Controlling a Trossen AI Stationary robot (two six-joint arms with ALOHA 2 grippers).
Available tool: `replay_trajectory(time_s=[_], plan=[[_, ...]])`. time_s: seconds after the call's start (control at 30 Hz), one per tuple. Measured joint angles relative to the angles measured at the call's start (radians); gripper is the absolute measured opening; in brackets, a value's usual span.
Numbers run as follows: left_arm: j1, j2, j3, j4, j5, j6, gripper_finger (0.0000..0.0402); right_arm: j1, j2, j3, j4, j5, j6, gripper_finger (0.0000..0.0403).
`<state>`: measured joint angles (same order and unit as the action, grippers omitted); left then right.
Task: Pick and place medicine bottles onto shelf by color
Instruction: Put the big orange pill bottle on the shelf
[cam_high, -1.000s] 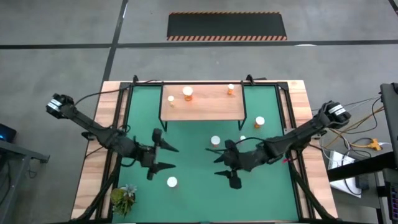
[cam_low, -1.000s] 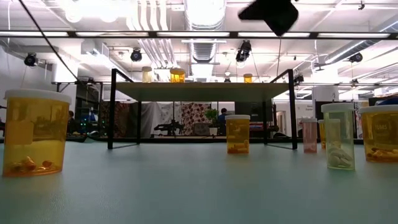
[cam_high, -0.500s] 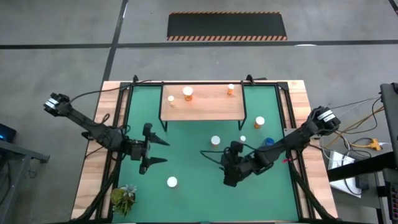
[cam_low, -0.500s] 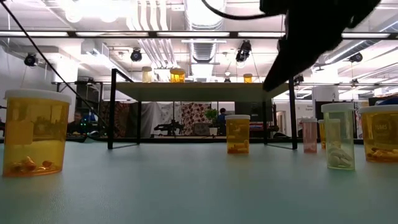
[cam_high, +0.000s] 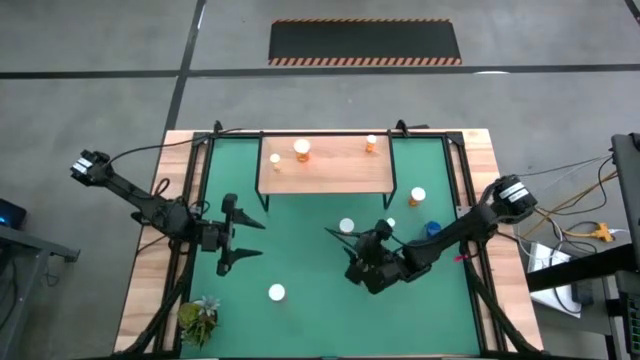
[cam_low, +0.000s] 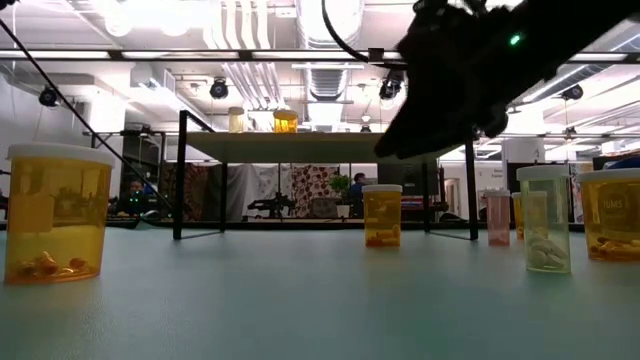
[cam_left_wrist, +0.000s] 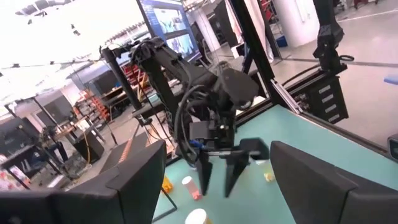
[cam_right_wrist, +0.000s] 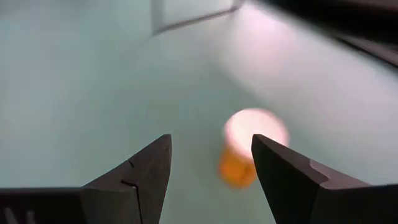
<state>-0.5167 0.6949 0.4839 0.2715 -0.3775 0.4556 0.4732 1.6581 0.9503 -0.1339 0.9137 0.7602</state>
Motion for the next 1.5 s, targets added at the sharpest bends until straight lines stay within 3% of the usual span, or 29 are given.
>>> replay_trajectory(time_s=[0.1,0.3,0.7,1.03,1.5], plan=[[0.0,-0.006,0.0,-0.004,-0.003,-0.005,0.027,0.0,0.058,0.025,-0.001,0.106,0.063,0.0215],[0.0,-0.011,0.0,-0.015,-0.006,-0.005,0.027,-0.021,0.122,0.082,-0.001,0.1,0.082,0.0226],[-0.002,-0.01,-0.001,-0.024,-0.021,-0.004,0.027,-0.087,0.135,0.106,-0.042,0.081,0.241,0.0314],[-0.001,-0.009,-0.001,-0.027,-0.022,-0.004,0.027,-0.119,0.187,0.103,-0.07,0.108,0.325,0.0299],[-0.001,-0.008,-0.001,-0.028,-0.022,-0.005,0.027,-0.104,0.157,0.11,-0.071,0.089,0.266,0.0286]])
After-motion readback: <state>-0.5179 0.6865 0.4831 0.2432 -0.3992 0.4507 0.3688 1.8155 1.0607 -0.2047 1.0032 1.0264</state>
